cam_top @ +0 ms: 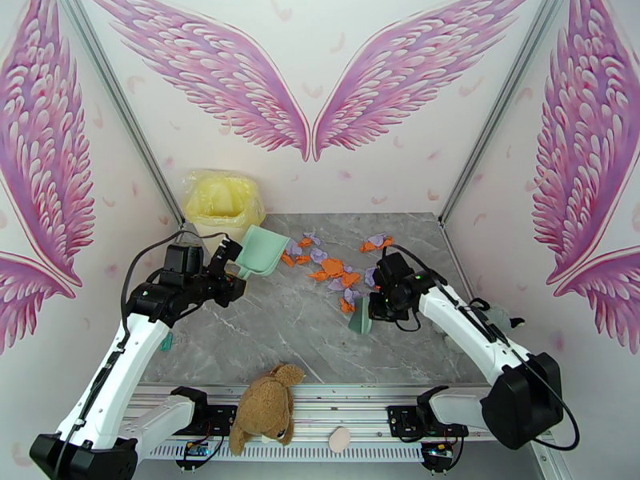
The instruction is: Sweep away the paper scraps from the table
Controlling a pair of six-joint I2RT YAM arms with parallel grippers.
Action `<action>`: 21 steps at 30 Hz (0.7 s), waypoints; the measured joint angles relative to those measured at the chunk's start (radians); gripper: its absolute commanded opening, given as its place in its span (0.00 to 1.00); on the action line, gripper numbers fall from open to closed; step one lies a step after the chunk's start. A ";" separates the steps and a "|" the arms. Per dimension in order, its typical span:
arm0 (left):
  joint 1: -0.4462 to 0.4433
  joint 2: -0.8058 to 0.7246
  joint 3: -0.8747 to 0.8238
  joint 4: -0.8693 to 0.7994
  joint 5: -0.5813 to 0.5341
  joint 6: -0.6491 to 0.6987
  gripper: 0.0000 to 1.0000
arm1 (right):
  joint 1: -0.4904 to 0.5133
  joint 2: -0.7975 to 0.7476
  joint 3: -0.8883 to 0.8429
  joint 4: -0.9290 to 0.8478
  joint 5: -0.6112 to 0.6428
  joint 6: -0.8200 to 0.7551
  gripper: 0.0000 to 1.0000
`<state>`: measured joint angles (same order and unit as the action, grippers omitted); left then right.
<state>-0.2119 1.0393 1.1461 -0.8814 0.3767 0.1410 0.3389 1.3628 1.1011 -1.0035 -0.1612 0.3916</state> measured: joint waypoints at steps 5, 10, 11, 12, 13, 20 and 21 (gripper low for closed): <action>-0.013 -0.012 0.000 -0.013 -0.016 0.003 0.00 | -0.007 0.074 0.108 0.036 -0.009 -0.030 0.00; -0.034 -0.011 0.000 -0.062 -0.057 0.016 0.00 | -0.007 0.064 0.178 0.003 -0.025 -0.064 0.00; -0.041 -0.011 0.000 -0.067 -0.067 0.017 0.00 | -0.007 0.051 0.185 -0.013 -0.025 -0.073 0.00; -0.047 -0.009 0.000 -0.069 -0.077 0.020 0.00 | -0.007 0.038 0.190 -0.030 -0.023 -0.079 0.00; -0.056 -0.006 0.000 -0.071 -0.088 0.021 0.00 | -0.007 0.022 0.199 -0.056 -0.017 -0.087 0.00; -0.111 0.072 0.000 -0.091 -0.194 0.035 0.00 | -0.012 -0.040 0.336 -0.175 0.075 -0.127 0.00; -0.112 0.082 0.000 -0.092 -0.204 0.034 0.00 | -0.013 -0.030 0.364 -0.175 0.068 -0.126 0.00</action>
<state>-0.3237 1.1213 1.1461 -0.9730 0.1722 0.1749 0.3256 1.3331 1.4647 -1.1790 -0.0933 0.2653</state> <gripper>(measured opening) 0.287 0.143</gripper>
